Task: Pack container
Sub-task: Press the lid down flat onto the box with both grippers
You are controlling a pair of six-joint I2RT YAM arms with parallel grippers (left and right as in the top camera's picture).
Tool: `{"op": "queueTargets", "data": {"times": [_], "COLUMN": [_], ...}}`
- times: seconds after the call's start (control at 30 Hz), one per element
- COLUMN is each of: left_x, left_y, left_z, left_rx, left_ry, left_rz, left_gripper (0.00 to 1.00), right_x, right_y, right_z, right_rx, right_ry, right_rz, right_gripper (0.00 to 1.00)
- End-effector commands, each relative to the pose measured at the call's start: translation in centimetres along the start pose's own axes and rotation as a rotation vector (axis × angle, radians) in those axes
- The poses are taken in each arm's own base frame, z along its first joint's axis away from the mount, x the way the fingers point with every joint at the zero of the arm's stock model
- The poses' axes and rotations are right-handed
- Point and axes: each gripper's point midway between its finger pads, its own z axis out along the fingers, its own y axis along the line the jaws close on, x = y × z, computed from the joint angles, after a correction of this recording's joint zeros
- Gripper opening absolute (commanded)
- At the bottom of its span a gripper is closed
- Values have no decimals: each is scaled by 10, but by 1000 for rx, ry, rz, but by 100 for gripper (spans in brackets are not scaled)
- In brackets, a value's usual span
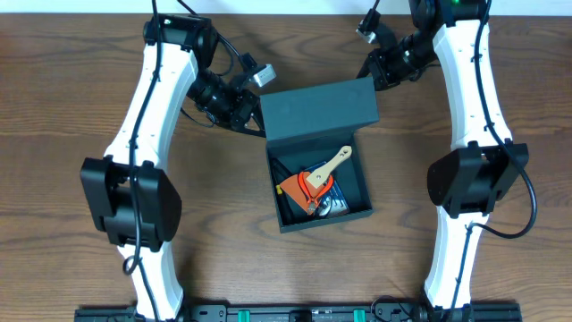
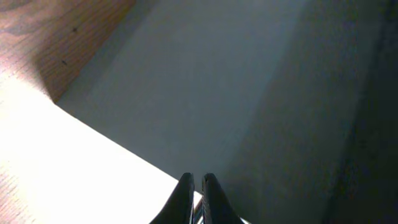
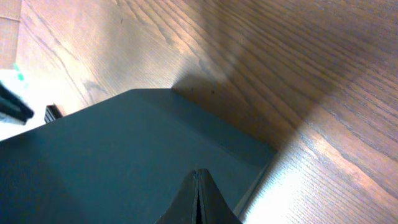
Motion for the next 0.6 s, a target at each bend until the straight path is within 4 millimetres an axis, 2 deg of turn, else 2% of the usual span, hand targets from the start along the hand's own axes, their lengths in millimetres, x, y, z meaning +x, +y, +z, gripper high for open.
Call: {"op": "queueTargets", "data": {"times": [0.0, 0.17, 0.2, 0.23, 0.27, 0.37, 0.47, 0.57], "left_x": [14, 17, 18, 18, 19, 19, 23, 27], "left_y": [-34, -52, -55, -57, -60, -65, -64, -60], "left_z": [-15, -20, -20, -18, -16, -10, -5, 0], "left_rx": [-5, -16, -17, -19, -18, -15, -51, -102], "left_ry": [2, -15, -14, -10, -3, 13, 48, 86], "left_rz": [3, 5, 6, 4, 8, 21, 38, 30], "left_gripper": [6, 6, 6, 6, 6, 6, 6, 6], "right_x": [-6, -4, -3, -2, -1, -1, -2, 2], "right_y": [23, 32, 33, 35, 37, 39, 34, 20], "right_z": [-20, -31, -32, -34, -36, -39, -41, -42], "right_rx": [-6, 1, 0, 0, 1, 5, 33, 107], "right_ry": [-58, -74, -74, -73, -73, -81, -87, -64], "right_rz": [-65, -78, -78, -77, -77, -84, -80, -36], "right_gripper": [1, 1, 4, 15, 34, 61, 71, 66]}}
